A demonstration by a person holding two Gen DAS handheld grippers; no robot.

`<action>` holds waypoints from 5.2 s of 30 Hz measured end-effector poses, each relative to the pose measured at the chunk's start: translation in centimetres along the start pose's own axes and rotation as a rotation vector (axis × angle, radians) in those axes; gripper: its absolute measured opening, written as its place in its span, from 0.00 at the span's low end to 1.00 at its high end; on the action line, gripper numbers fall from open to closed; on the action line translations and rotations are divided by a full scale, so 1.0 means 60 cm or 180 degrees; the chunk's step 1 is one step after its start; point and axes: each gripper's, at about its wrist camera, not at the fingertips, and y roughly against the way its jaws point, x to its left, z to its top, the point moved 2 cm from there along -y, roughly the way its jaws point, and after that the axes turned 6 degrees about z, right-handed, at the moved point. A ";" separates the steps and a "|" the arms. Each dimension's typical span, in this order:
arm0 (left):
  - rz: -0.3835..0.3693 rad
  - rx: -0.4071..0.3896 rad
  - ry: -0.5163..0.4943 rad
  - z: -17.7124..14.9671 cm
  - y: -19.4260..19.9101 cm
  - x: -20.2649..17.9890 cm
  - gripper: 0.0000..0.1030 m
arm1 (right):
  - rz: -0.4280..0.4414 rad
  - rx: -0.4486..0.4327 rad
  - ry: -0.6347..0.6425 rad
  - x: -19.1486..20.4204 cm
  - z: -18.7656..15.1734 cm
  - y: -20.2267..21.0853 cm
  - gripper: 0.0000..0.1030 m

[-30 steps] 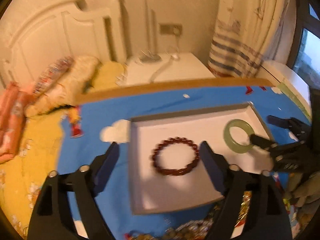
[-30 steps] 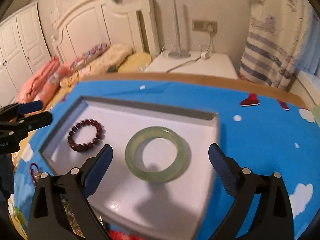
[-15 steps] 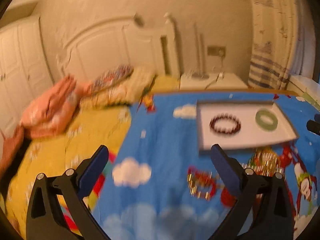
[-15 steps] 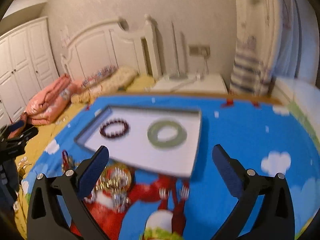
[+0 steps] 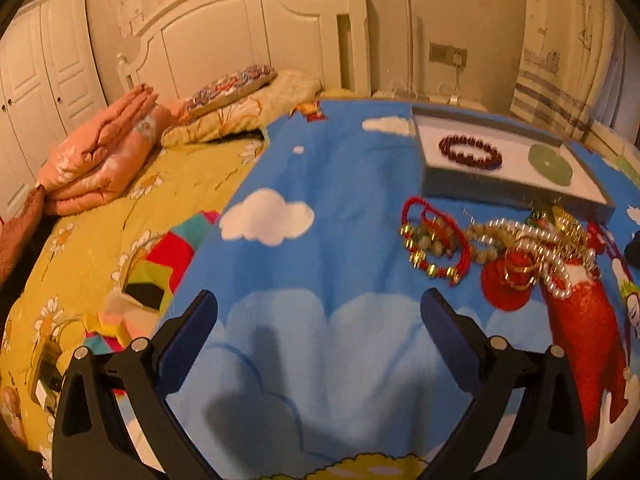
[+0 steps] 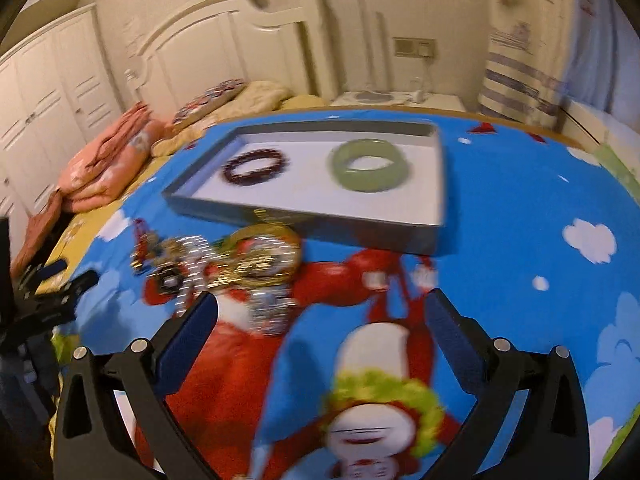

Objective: Organize jewelry
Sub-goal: 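Withdraw both open tools from the tray back toward the jewelry heap, then grasp the black camellia brooch with the right tool while the left grasps the red cord bracelet, then carry the brooch and red cord bracelet over the tray and release both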

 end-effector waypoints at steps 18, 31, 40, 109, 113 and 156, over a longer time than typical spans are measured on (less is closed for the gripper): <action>-0.0357 0.0415 -0.0043 -0.006 -0.060 -0.015 0.98 | 0.0495 0.0606 0.1242 0.160 0.024 -0.116 0.69; -0.0486 0.0479 0.0041 -0.005 -0.065 -0.012 0.98 | 0.0775 0.0738 0.1308 0.157 0.035 -0.149 0.48; -0.0468 0.0488 0.0017 -0.005 -0.067 -0.013 0.98 | 0.0826 0.0656 0.1465 0.165 0.039 -0.134 0.48; -0.0715 -0.0087 0.0319 0.123 0.064 -0.016 0.04 | 0.0844 -0.0132 0.0764 0.032 -0.005 0.037 0.32; -0.0738 -0.0098 0.0290 0.134 0.063 -0.022 0.04 | 0.0722 -0.0204 0.0661 0.012 0.008 0.043 0.32; -0.0631 0.0116 -0.0567 0.293 -0.166 -0.377 0.35 | 0.0090 -0.0053 -0.0114 -0.143 0.127 -0.080 0.34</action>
